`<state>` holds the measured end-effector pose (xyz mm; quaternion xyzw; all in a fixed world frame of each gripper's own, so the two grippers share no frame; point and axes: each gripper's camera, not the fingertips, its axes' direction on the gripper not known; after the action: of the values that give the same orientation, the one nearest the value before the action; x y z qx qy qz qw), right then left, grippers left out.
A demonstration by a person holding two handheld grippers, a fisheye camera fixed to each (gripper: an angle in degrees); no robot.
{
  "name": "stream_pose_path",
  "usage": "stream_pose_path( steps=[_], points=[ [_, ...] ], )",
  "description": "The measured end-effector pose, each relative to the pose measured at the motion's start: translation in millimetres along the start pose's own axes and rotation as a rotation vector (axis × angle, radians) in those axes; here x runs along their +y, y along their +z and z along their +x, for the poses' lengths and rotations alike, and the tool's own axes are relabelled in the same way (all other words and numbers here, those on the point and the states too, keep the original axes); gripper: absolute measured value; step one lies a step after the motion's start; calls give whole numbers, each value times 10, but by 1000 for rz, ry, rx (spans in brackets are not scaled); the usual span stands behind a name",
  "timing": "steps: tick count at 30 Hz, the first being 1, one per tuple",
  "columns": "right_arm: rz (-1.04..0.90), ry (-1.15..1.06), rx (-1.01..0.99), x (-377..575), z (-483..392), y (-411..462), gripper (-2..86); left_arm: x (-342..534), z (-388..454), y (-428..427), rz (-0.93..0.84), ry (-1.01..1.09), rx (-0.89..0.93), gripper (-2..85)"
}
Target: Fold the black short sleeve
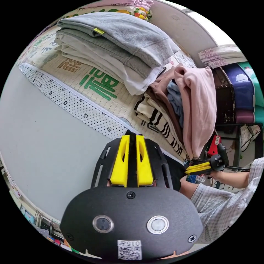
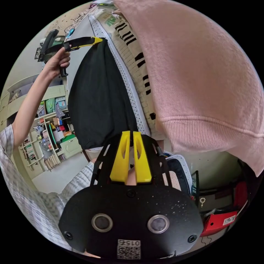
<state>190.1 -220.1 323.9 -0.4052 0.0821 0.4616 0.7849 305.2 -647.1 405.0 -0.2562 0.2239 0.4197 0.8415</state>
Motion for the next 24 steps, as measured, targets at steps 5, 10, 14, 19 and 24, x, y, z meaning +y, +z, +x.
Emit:
stream_pose_path(
  steps=[5, 10, 14, 19, 24],
  points=[
    [101, -18, 5, -31, 4, -241, -1, -3, -60, -206, 81, -12, -2, 5],
    [243, -23, 97, 62, -38, -769, -3, -20, -116, -668, 293, 52, 124, 2],
    [283, -145, 148, 182, -295, -1124, -2, 231, -200, -1140, 474, 105, 247, 1],
    [64, -400, 20, 252, -934, -721, 1, 1165, -582, -1460, 589, 31, 348, 2],
    [-156, -552, -142, 157, -1507, 295, 1, 2488, -1118, -1475, 635, -232, 280, 2]
  ],
)
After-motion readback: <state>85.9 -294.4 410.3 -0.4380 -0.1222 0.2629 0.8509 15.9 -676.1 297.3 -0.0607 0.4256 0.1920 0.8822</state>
